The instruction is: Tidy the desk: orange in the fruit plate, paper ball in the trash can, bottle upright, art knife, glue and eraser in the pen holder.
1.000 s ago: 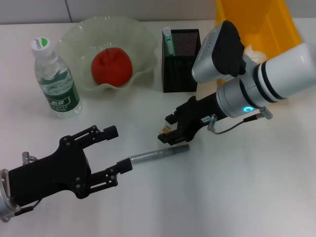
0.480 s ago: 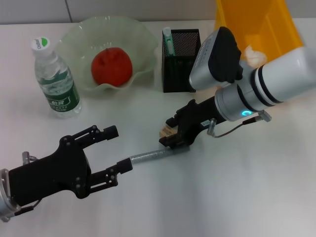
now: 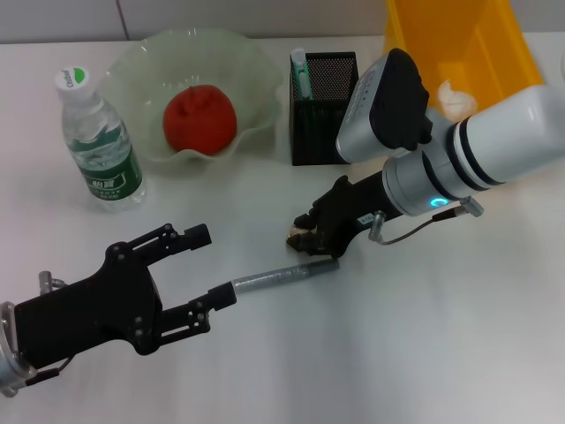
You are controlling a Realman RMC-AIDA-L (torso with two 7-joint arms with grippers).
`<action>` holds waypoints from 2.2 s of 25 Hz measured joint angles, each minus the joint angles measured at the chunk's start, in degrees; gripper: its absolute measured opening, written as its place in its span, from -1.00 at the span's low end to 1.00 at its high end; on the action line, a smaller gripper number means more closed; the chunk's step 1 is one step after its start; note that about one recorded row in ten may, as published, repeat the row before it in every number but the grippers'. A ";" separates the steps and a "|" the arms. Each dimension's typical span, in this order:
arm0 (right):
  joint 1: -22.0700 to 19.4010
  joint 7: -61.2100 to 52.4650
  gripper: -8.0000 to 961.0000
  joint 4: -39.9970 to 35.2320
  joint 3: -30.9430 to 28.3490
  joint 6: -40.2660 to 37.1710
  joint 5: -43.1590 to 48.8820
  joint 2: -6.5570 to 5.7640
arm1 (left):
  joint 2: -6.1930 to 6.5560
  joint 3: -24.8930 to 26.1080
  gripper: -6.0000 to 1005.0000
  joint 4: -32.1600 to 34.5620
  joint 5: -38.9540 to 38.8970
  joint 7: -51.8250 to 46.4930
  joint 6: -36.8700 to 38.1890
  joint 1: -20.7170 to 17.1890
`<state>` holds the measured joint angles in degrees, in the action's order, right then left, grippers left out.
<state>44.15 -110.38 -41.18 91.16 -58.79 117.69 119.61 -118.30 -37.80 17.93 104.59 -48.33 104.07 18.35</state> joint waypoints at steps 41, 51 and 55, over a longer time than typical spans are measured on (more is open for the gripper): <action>-5.96 22.01 -0.48 -4.64 -29.40 -13.43 -12.13 -0.41 | -0.17 1.98 0.54 -0.09 0.47 -0.51 -1.16 1.37; -5.92 30.05 -0.47 -1.12 -29.47 -4.04 -21.75 -0.52 | -0.10 3.40 0.54 -0.60 -0.66 -4.77 -3.01 1.07; -4.35 30.07 -0.46 0.78 -29.37 -0.66 -21.81 -0.52 | -0.09 3.44 0.54 -0.62 -0.95 -5.19 -1.89 1.07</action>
<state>39.80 -80.32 -40.39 61.80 -59.45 95.88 119.09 -118.39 -34.37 17.31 103.64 -53.53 102.18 19.42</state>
